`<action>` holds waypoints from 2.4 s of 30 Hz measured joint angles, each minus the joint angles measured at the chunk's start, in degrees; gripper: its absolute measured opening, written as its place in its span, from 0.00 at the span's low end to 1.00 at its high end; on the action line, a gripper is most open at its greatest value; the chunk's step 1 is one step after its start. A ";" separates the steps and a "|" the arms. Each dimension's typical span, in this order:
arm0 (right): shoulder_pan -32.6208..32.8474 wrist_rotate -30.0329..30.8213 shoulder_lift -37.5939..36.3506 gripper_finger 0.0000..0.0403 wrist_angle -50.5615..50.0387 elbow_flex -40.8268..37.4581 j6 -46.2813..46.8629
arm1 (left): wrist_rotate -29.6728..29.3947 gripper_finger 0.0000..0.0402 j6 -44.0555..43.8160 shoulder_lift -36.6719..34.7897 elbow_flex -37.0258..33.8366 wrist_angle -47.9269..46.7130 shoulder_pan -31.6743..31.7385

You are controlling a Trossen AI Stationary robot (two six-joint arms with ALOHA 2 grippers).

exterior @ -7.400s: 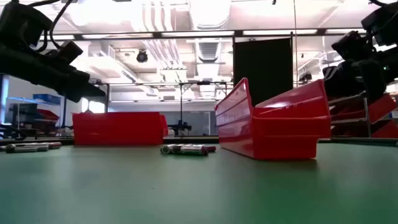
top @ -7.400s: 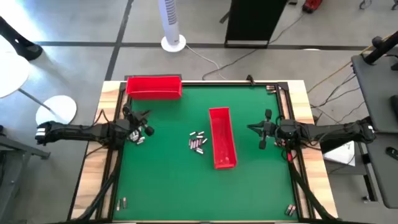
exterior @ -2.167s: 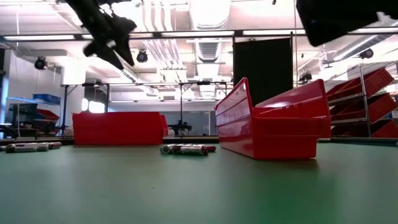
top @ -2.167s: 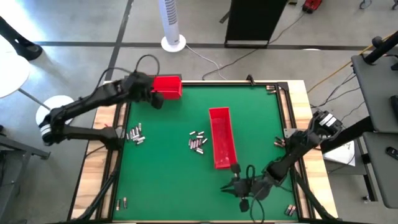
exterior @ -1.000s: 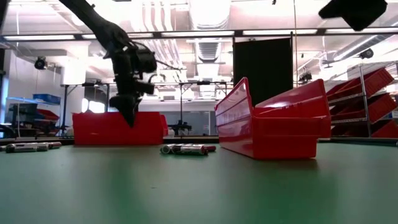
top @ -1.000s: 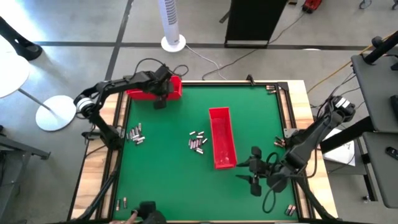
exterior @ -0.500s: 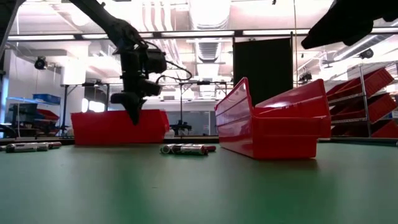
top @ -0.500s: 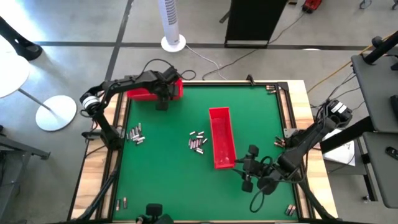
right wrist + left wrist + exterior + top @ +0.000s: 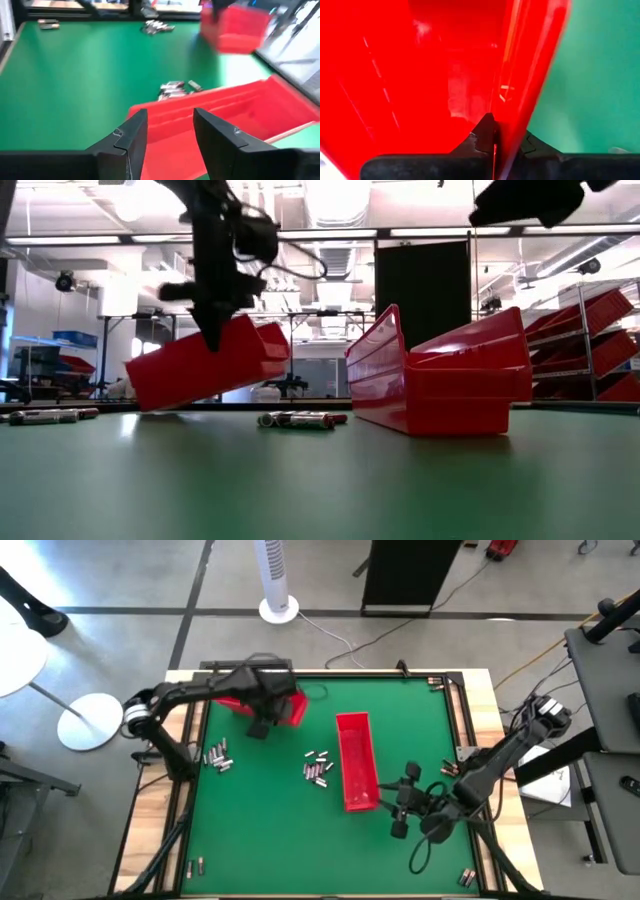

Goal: Sort batteries
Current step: Move the left red bin to the center of the table, then move the right red bin to the top middle of the table

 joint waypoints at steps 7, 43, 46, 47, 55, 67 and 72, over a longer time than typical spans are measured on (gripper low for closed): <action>-2.59 5.27 -0.60 0.42 2.94 0.00 -6.12 | 0.98 0.00 -1.67 -4.08 -4.51 0.87 -13.05; -19.24 -45.91 30.35 0.51 -30.61 28.05 -12.53 | 2.46 0.32 -40.84 -22.15 -12.91 14.91 -32.67; -19.38 -47.53 32.33 0.51 -31.13 29.27 -13.11 | 2.35 0.31 -43.67 -28.02 -19.47 29.33 -33.28; -19.46 -47.46 32.75 0.51 -31.59 29.43 -13.12 | 2.31 0.30 -43.99 -29.66 -22.24 34.96 -33.61; -20.88 -45.96 34.92 0.48 -31.47 28.79 -11.89 | -3.70 0.30 -40.30 -36.33 -41.22 72.76 -33.98; -21.46 -46.26 33.69 0.11 -34.71 31.52 -10.76 | -11.24 0.30 -45.71 -36.05 -47.70 81.90 -34.00; -21.92 -39.05 30.77 0.11 -46.79 39.26 -12.02 | -11.20 0.30 -45.89 -34.79 -47.72 81.91 -34.15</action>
